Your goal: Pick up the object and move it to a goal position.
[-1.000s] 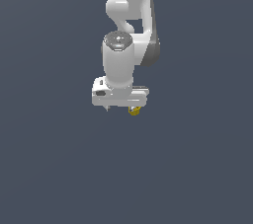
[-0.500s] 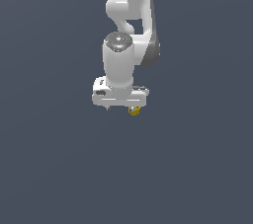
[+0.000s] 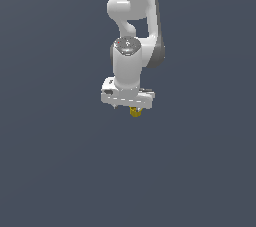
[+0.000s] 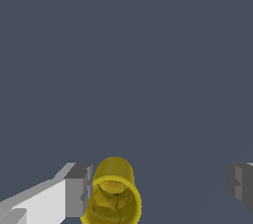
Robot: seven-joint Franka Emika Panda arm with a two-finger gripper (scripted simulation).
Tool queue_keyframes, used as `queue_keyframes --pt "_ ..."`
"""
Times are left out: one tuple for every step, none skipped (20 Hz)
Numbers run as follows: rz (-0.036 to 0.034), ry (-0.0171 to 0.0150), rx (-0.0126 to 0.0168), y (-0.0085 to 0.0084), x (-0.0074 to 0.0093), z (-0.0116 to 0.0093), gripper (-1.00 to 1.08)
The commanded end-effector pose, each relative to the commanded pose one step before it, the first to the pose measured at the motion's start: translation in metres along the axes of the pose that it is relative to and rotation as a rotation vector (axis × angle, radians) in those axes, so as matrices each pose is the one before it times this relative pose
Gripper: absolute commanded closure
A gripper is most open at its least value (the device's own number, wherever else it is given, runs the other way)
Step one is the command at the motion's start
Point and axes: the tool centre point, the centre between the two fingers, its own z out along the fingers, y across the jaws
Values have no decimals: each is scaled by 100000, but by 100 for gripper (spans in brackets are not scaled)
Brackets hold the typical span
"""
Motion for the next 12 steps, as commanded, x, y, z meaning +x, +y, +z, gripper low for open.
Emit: queue_keyframes --pt "4746 -400 274 -653 -969 685 -92" --pt "2163 -178 107 -252 -453 303 -92" --pt "2245 -186 100 -243 -479 311 -92" --pt "2252 -187 90 -224 -489 309 -92" --pt "2242 -187 79 -203 -494 304 -92" --pt "2146 -179 65 -175 -479 288 -92" --pt "2034 -169 53 -149 -459 270 -92" --pt "1920 -159 42 -125 -437 253 -92" --pt "1807 -149 32 -104 -414 236 -92" --pt "1693 -139 24 -85 -390 219 -92" --pt "1578 -128 17 -69 -366 202 -92" --pt "1463 -118 11 -55 -340 186 -92"
